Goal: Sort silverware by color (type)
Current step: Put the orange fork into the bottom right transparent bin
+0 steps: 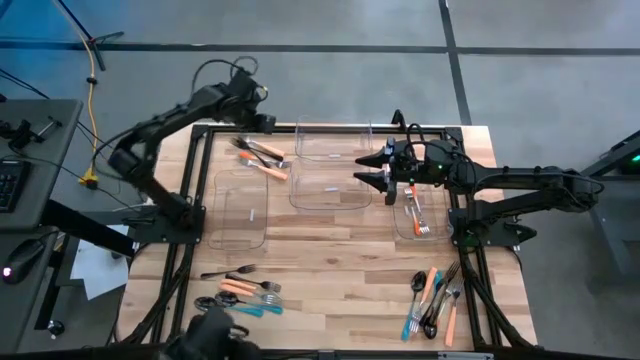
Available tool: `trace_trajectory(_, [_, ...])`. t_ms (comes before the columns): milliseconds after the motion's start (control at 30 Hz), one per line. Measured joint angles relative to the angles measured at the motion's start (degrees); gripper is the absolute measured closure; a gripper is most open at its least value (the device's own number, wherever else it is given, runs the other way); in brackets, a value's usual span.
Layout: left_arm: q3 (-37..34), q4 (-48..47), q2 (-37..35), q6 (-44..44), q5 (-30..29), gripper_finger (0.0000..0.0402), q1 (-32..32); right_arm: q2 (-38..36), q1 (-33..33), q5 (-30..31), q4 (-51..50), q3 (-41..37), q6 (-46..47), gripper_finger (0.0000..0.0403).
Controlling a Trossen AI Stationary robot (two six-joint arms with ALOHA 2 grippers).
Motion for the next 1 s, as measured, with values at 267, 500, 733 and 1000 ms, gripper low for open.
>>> trace_trajectory(267, [-2.5, -3.6, 8.9, 3.7, 4.4, 0.0261, 3.9, 0.0, 0.0, 0.0, -1.0, 0.0, 0.0, 0.0199])
trace_trajectory(500, [-2.6, -6.1, 10.8, 11.0, -3.1, 0.0261, 3.2, 0.0, 0.0, 0.0, -1.2, 0.0, 2.7, 0.0199])
trace_trajectory(733, [-2.6, -6.6, 12.2, 11.2, -2.2, 0.0261, 3.3, 0.0, 0.0, 0.0, -1.2, 0.0, 3.8, 0.0199])
trace_trajectory(1000, [-2.6, -6.6, 15.2, 11.1, -3.0, 0.0261, 2.0, 0.0, 0.0, 0.0, -1.2, 0.0, 4.0, 0.0199])
